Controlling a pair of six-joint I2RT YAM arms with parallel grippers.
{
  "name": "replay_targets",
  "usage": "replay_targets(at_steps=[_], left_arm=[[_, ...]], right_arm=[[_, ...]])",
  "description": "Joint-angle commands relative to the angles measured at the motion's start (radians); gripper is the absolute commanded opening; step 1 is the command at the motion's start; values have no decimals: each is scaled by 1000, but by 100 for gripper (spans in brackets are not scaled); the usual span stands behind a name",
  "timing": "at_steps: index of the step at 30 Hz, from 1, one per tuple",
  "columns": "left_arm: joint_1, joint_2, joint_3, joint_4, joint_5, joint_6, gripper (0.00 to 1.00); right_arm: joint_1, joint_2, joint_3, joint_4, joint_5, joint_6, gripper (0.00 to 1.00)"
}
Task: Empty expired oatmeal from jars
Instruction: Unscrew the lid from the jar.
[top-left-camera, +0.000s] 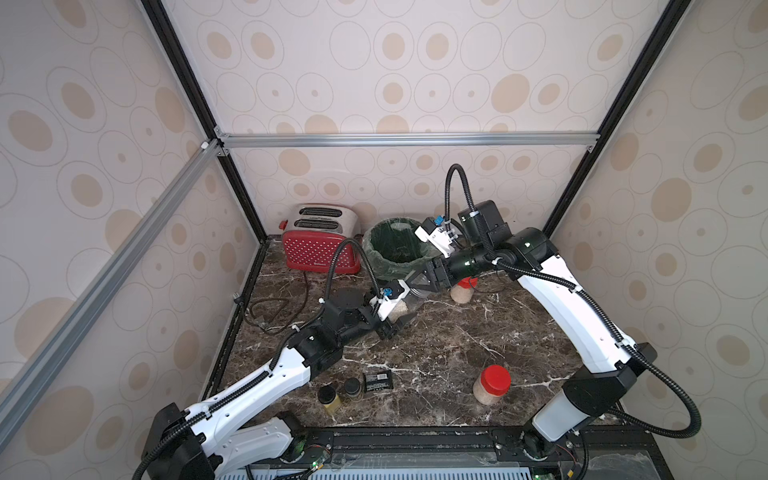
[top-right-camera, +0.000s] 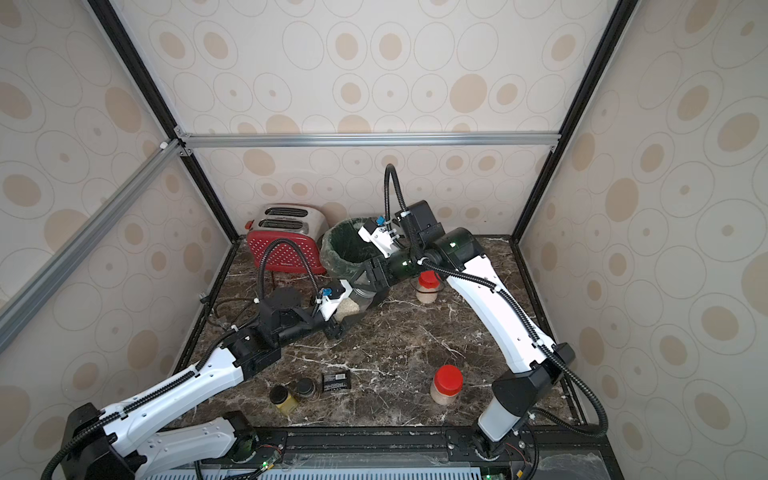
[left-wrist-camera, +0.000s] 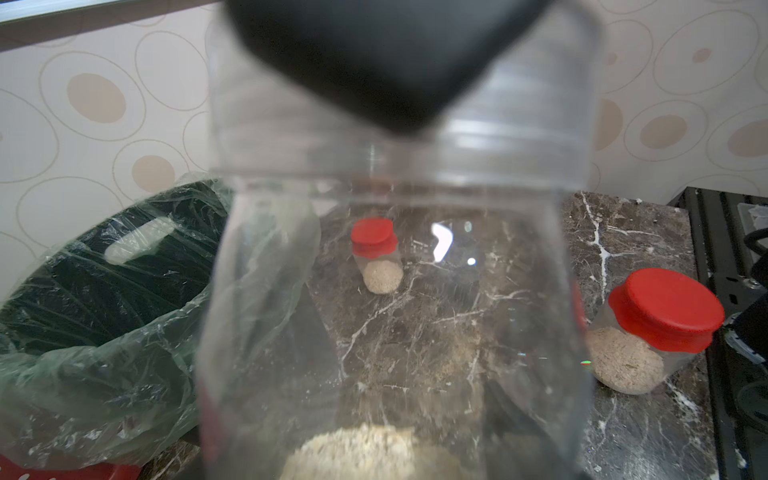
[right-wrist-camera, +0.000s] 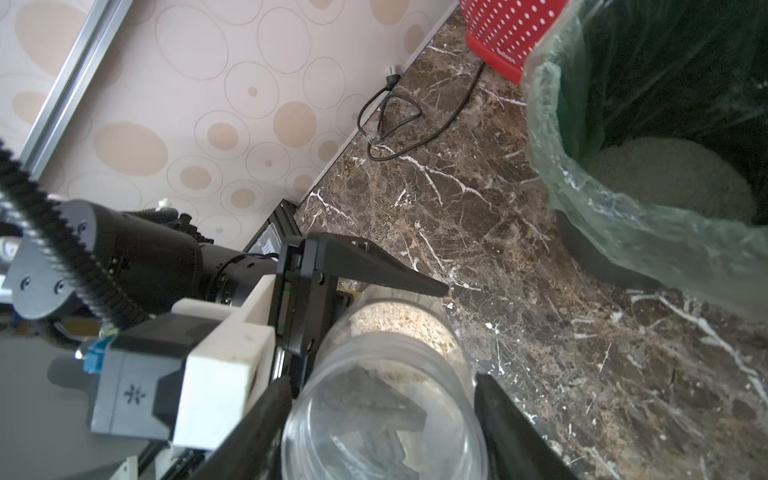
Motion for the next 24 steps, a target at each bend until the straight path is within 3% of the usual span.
replay_targets(at_steps=[1,8,13,19,24], left_arm=[[-7,-9,26,47,46,5,65],[-8,-37,16,40,45,1,65],[-7,-45,17,35,42,5,65],[-8,-51,12,49,32,5,65],[-7,-45,4,67,22,2,65]], right_arm=[[7,1,15,2,-146,-250,46],[-57,-20,-21,-7,-200,-372,50],[-81,-10,-20,-18,-215,-375,67],[-84,-5,29,-61,-204,-309,91],[-83,-55,-7,-23,-122,-99,99]])
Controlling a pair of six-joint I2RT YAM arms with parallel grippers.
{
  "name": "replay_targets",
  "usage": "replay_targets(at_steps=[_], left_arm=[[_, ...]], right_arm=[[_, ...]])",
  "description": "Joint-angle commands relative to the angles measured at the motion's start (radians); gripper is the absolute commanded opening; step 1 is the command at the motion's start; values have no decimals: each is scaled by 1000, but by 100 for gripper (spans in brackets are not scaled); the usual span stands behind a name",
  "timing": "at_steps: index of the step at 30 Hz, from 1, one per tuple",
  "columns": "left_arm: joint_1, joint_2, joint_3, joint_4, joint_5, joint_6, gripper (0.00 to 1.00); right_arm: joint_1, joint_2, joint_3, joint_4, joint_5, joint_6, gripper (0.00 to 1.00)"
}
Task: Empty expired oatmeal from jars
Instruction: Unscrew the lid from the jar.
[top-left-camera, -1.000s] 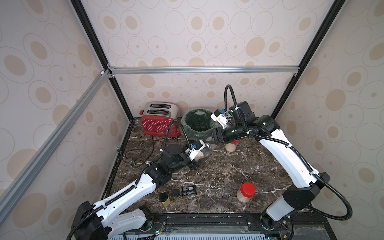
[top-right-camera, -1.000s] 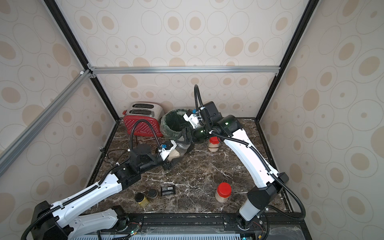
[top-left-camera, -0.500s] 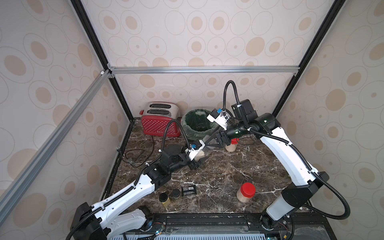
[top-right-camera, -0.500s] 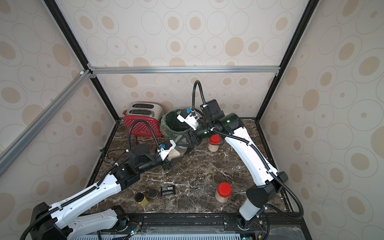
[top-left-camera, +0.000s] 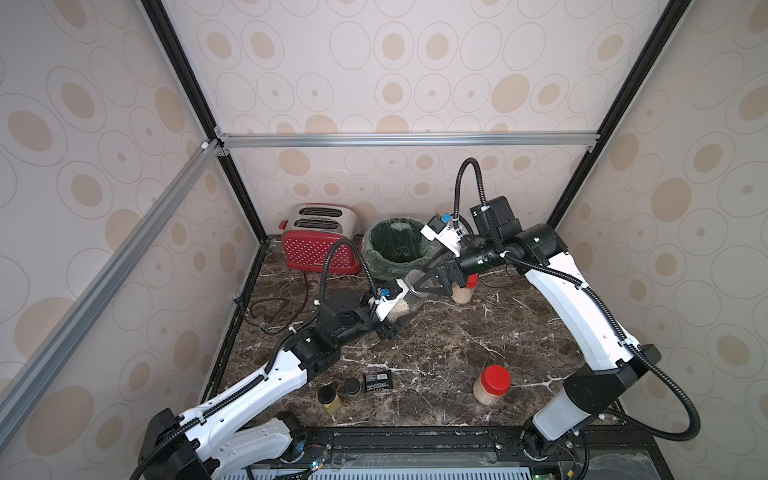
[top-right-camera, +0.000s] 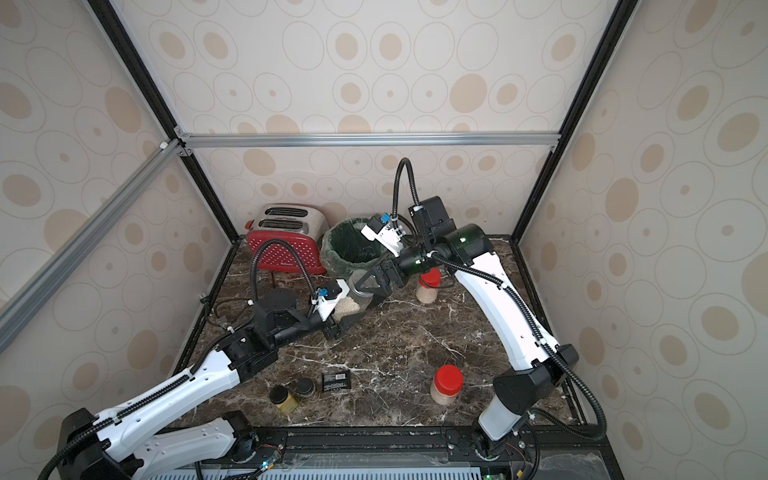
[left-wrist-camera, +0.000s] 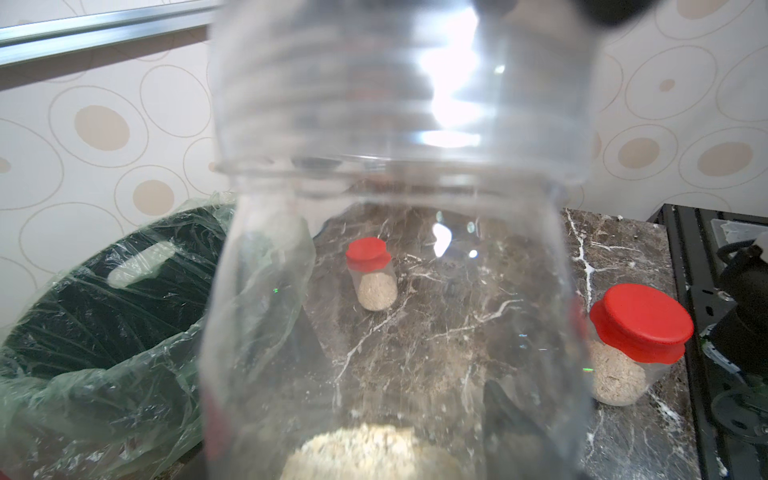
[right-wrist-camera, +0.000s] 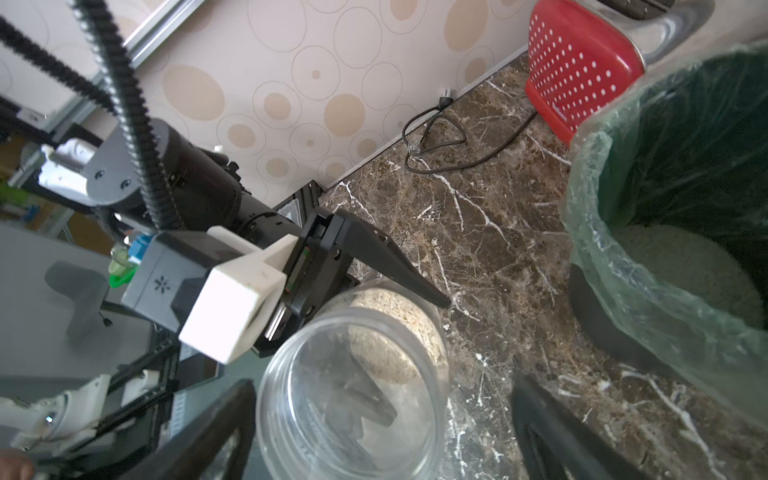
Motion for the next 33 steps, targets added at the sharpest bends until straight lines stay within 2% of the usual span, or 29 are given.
replay_targets(at_steps=[1,5,9,17,33], left_arm=[[-6,-14,6,50,-5,9,65],[-5,-12,3,65,-14,11,65],[-5,-2,-1,76,-15,14,65],[-5,35,14,92,18,11,65],[-6,20,16,73,13,13,65]], right_arm=[[1,-63,-21,15,72,179,99],[0,-98,-19,2,198,425,98],[24,-102,-11,20,245,539,96],[102,-26,98,-52,398,512,97],[151,15,106,-113,399,472,92]])
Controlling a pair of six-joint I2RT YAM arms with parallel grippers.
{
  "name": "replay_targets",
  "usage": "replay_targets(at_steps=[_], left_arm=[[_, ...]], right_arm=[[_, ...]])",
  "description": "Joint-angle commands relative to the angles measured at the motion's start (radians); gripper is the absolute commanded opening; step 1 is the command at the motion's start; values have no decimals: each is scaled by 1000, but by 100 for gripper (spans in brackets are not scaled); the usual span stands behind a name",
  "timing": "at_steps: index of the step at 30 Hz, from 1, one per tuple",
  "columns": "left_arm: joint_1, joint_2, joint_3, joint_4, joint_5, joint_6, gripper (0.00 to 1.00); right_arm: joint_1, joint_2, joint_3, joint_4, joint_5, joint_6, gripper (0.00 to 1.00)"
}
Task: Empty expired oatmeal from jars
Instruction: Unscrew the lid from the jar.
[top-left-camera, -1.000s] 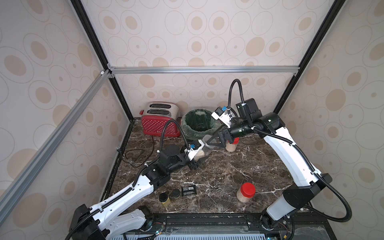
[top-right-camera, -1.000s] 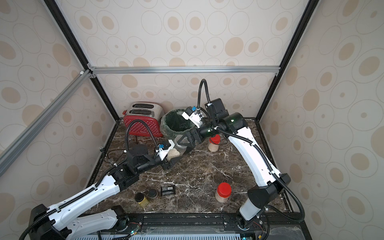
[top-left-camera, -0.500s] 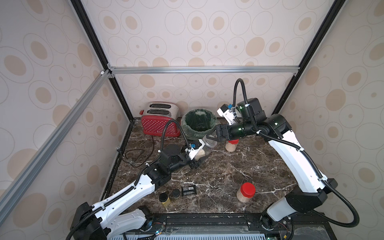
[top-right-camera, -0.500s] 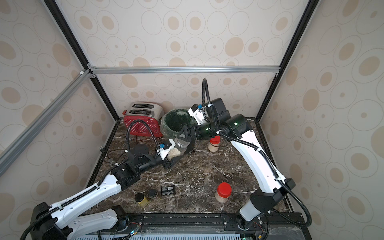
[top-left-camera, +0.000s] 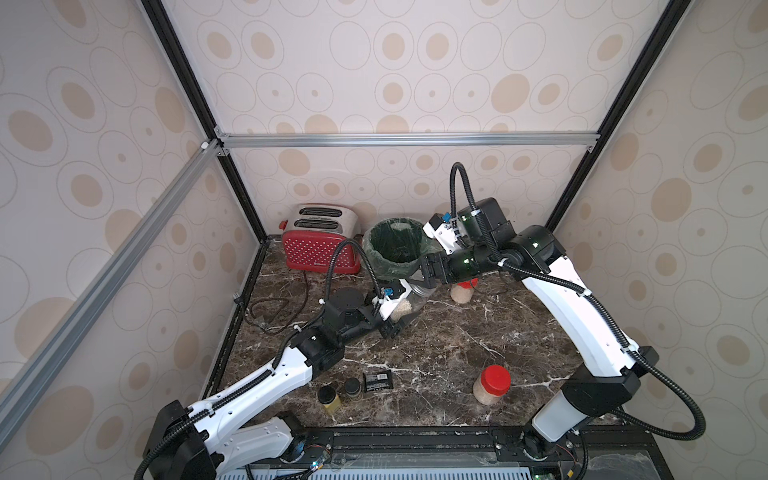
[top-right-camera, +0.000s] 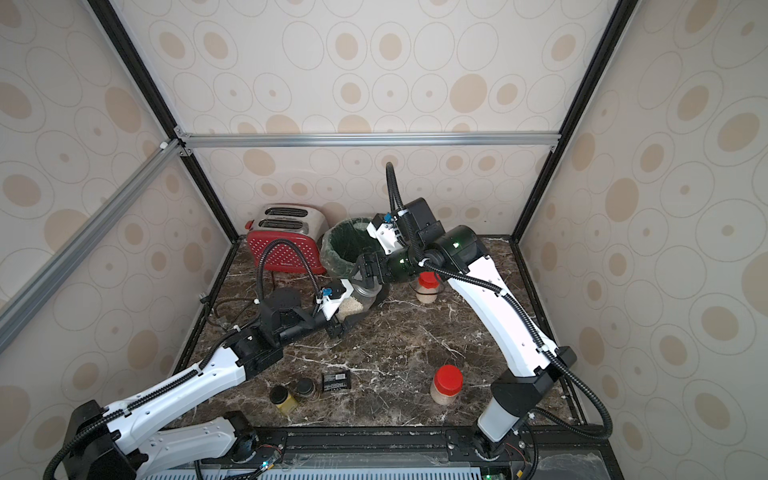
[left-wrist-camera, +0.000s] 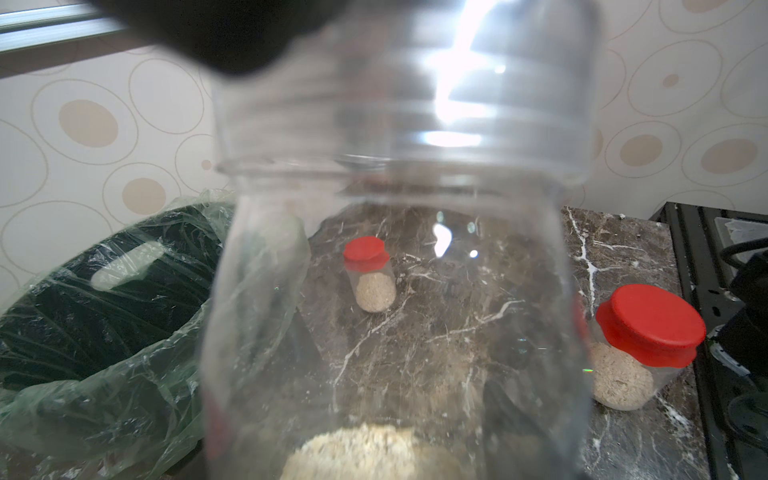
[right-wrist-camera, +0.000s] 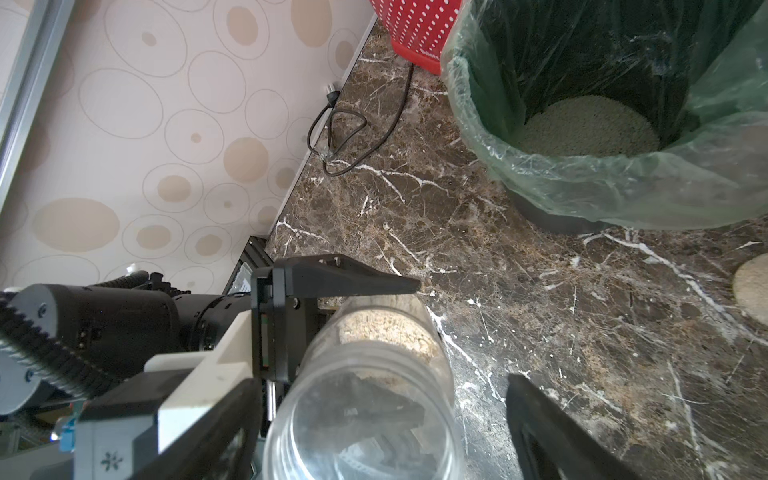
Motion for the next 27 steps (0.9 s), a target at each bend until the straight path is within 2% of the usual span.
replay_targets(at_steps=[1,4,11,17,22,24,27], left_arm=[[-6,-23,22,29,6,13,65],[-6,-24,20,28,6,14,65],[-6,-33,19,24,7,12,65],[-5,-41,25,12,26,3,65],[-6,-62,28,-9,33,-1,65],[-6,-71,22,-14,31,-1,65],[-5,-82,19,-23,31,-4,65]], right_arm=[[11,-2,0,-34,0,-17,90],[11,0,0,-31,-18,-18,77],[11,-5,-11,2,-130,-85,60],[8,-2,2,0,-218,-466,50],[-16,-28,-66,-6,-361,-808,44],[-41,-32,-78,-7,-428,-896,39],[-75,-23,-55,-51,-516,-1003,38]])
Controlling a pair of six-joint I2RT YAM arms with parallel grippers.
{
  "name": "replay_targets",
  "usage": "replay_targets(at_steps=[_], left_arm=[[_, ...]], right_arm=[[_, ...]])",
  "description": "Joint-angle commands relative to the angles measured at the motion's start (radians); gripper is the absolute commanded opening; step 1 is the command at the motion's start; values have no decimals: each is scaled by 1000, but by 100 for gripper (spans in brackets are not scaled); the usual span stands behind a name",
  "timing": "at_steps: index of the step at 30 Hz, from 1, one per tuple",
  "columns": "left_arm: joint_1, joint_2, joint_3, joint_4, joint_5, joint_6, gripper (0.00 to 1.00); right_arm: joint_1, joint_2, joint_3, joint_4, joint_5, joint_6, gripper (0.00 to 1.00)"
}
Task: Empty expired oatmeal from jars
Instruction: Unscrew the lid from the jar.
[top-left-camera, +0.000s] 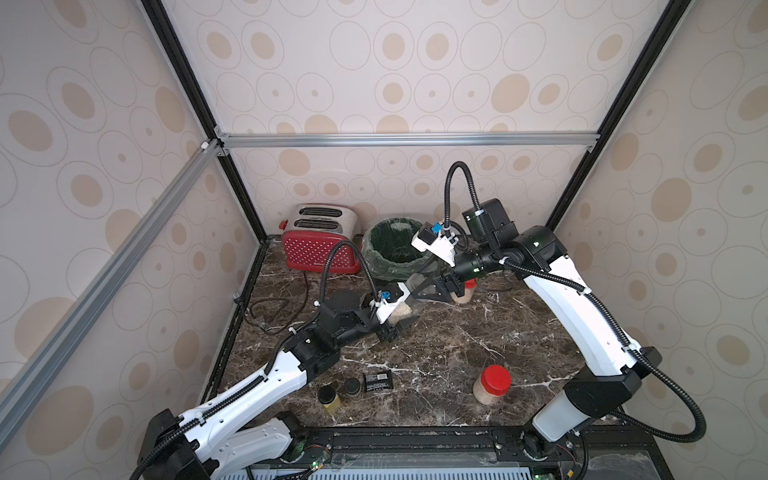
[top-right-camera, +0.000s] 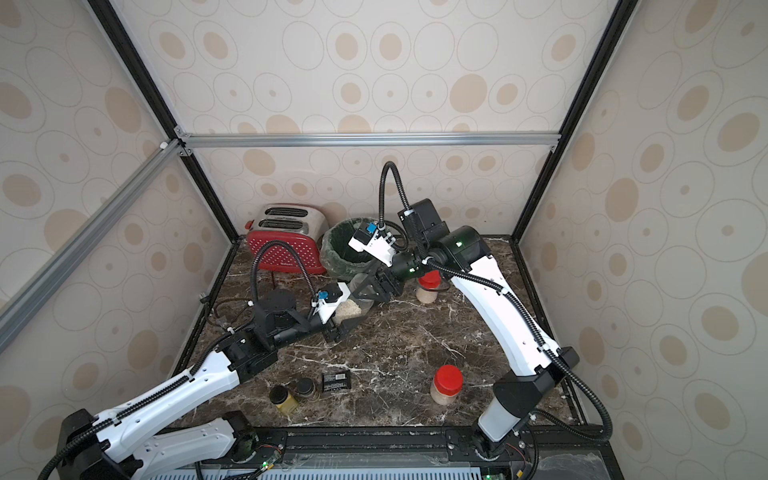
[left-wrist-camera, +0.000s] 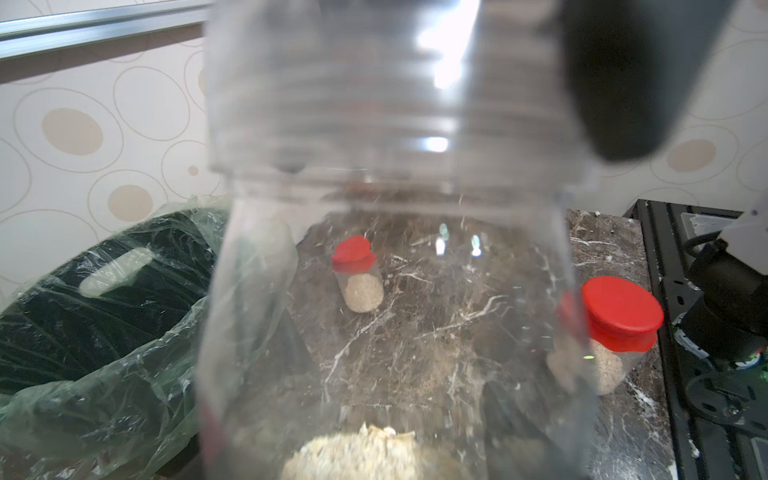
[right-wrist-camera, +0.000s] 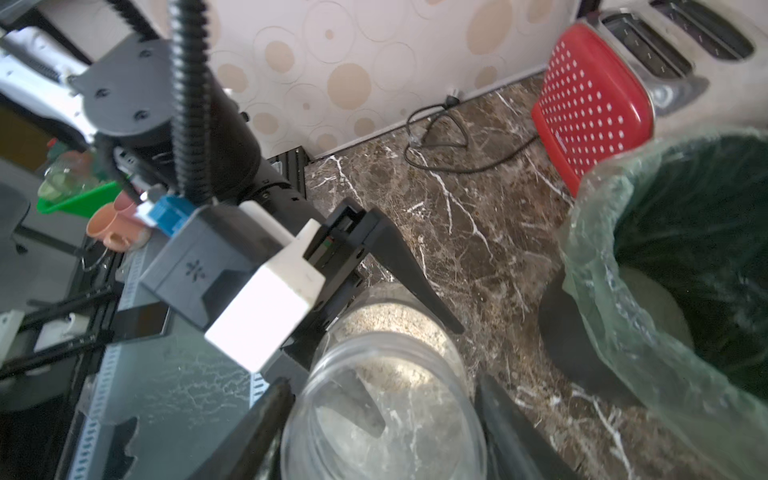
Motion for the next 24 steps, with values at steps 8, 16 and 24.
replay_targets(at_steps=[8,16,24], left_arm=[[-5,-45,10,31,-1,-6,64],[-5,-40,14,27,-18,1,65],[-5,-43,13,19,-36,17,65]], right_arm=[[-29,47,75,-118,-186,-311,76],[-28,-1,88,3,-61,123,99],[17,-38,149,-37,264,645,100]])
